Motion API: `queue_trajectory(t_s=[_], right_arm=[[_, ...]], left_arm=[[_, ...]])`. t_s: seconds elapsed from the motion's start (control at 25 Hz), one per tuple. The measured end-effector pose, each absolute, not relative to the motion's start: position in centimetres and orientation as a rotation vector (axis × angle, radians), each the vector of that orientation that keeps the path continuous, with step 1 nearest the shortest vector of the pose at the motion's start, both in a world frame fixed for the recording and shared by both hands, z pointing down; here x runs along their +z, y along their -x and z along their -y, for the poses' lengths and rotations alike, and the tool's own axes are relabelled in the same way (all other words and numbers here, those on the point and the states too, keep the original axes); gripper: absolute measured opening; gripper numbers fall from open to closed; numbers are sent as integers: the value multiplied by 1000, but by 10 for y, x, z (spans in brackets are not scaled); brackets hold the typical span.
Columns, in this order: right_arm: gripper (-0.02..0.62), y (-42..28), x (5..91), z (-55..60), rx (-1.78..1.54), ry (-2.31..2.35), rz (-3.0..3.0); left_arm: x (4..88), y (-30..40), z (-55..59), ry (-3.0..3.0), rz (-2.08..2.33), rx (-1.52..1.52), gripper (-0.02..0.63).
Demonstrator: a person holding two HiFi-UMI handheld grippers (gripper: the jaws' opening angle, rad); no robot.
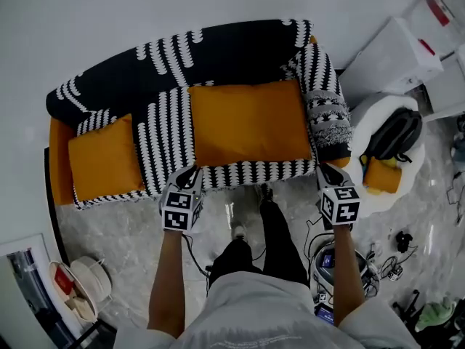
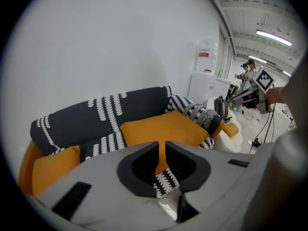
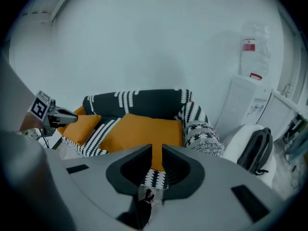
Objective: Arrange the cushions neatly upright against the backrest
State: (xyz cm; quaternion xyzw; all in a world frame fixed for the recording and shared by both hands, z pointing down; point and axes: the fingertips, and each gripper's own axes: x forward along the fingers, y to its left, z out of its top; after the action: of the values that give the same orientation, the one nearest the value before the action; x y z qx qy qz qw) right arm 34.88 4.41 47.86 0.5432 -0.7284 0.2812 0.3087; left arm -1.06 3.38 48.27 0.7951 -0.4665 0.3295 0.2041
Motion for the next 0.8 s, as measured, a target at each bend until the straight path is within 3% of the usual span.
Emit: queue_trajectory(t_s=[0.56, 0.8], right_arm=[[61, -384, 644, -23, 810, -1420, 1770], [74, -377, 697, -30, 835, -1393, 1729]], left_arm=[[651, 66, -26, -2025, 1328, 1001, 79], [700, 98, -36, -1939, 1339, 1052, 137]])
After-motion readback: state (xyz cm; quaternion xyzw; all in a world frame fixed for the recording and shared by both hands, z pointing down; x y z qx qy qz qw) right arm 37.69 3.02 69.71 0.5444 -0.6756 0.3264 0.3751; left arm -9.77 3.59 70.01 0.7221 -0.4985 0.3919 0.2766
